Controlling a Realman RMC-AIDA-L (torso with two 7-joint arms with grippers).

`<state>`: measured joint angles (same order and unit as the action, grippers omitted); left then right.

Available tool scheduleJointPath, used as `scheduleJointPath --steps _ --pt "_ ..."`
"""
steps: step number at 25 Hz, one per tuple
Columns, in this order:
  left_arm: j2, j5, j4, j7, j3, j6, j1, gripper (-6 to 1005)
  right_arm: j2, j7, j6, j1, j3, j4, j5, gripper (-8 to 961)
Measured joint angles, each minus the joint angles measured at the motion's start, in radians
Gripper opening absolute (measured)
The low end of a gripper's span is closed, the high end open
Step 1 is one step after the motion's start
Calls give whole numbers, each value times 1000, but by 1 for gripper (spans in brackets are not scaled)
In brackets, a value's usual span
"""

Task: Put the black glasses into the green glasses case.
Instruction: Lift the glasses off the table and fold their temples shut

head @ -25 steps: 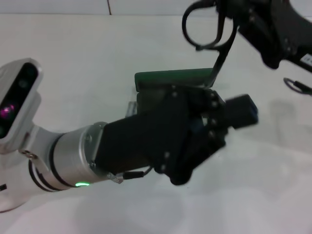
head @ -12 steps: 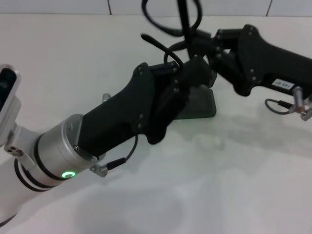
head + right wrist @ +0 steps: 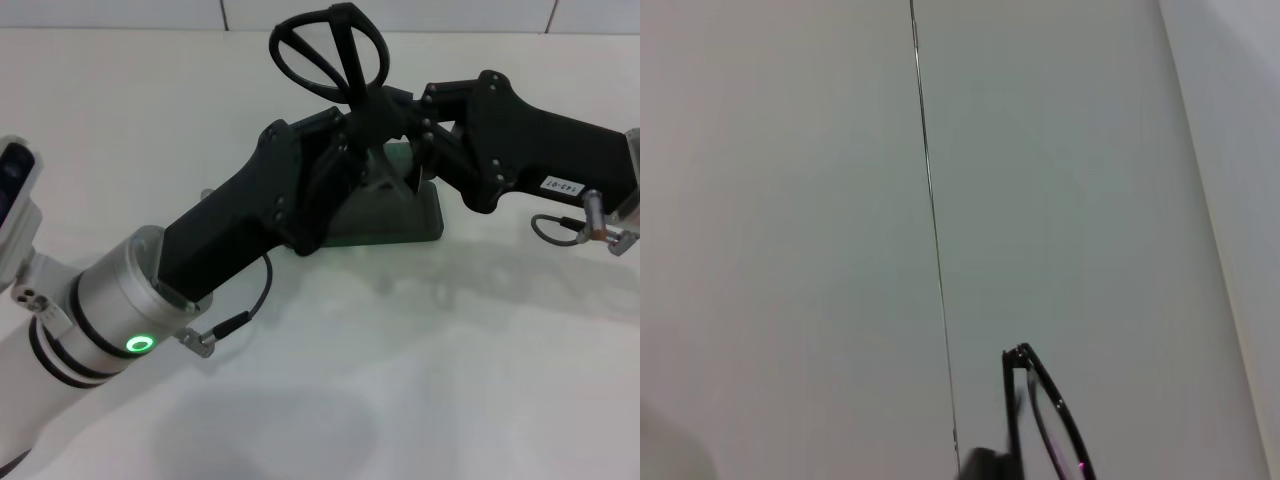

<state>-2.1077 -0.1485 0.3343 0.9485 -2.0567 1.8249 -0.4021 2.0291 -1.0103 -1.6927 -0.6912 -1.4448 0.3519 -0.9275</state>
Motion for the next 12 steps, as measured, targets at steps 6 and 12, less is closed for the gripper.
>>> scheduleJointPath --steps 6,12 --pt "0 23 0 26 -6 -37 5 40 -1 -2 23 -4 -22 0 0 37" --pt "3 24 -1 33 -6 -37 5 40 -1 -2 28 -1 -19 0 0 37"
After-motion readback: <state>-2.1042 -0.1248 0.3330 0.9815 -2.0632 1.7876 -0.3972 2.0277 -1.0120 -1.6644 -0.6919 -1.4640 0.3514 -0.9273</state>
